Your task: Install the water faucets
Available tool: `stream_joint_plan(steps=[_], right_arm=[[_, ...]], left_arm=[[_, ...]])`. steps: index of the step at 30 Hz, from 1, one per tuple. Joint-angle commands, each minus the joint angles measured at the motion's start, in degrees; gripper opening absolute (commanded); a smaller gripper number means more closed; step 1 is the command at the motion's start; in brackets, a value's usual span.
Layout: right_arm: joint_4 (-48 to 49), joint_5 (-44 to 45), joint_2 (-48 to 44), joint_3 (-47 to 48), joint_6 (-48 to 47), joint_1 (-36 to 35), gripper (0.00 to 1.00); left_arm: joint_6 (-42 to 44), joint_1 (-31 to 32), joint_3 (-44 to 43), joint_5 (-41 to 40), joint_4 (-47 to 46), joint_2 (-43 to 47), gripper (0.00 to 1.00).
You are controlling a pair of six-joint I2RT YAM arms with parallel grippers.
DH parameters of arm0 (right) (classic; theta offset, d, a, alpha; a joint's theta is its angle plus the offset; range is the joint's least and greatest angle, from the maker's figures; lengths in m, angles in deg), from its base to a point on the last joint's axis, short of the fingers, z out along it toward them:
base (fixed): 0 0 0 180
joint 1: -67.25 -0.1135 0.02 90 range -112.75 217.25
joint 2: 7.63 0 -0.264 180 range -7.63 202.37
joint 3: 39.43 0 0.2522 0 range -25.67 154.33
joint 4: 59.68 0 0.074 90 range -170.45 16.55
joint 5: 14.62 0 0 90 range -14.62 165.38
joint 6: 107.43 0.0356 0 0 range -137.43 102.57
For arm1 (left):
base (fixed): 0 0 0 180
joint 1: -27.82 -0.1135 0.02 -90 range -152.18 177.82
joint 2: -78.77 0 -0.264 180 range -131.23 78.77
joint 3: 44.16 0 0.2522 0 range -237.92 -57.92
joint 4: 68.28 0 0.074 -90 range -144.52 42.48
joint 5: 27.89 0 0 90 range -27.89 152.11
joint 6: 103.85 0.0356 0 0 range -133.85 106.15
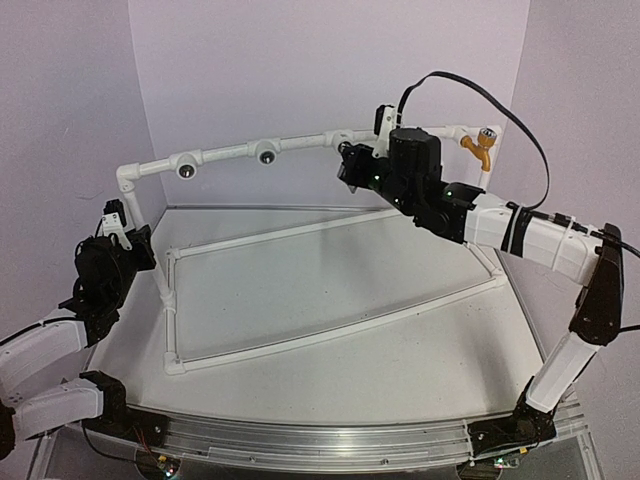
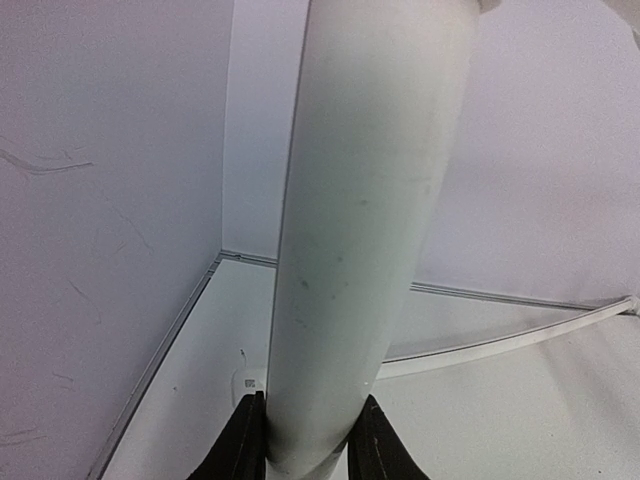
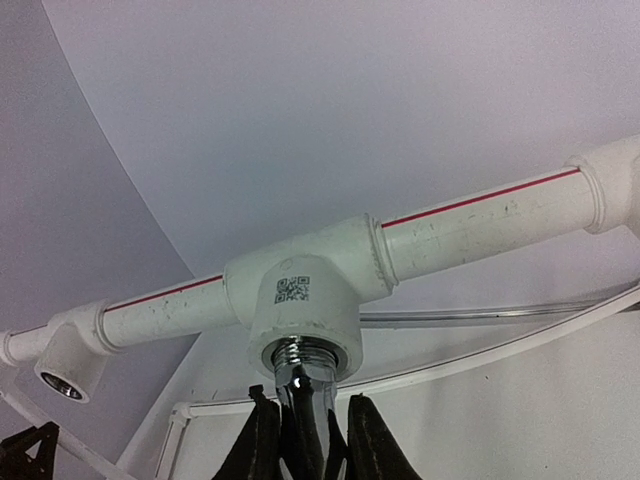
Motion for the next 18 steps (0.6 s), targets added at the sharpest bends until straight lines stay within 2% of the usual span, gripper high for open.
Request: stream_joint_plan(steps=[1,11,18], right_arm=[[5.1,-2.3,-0.4,-1.4,9.5,2.0,0.00],[10.3,-5.1,0.2,-4.9,23.5,3.9,0.00],[11.4,-6.7,1.1,-3.6,27.7,4.5,0.00]], left_arm=[[-6.5,1.2,-0.5,8.3,0.0,0.9,0.00],[-6.7,1.2,-0.7,8.7,0.3,1.1,0.00],[-6.7,1.2,-0.7,8.7,0.6,1.6,0.00]])
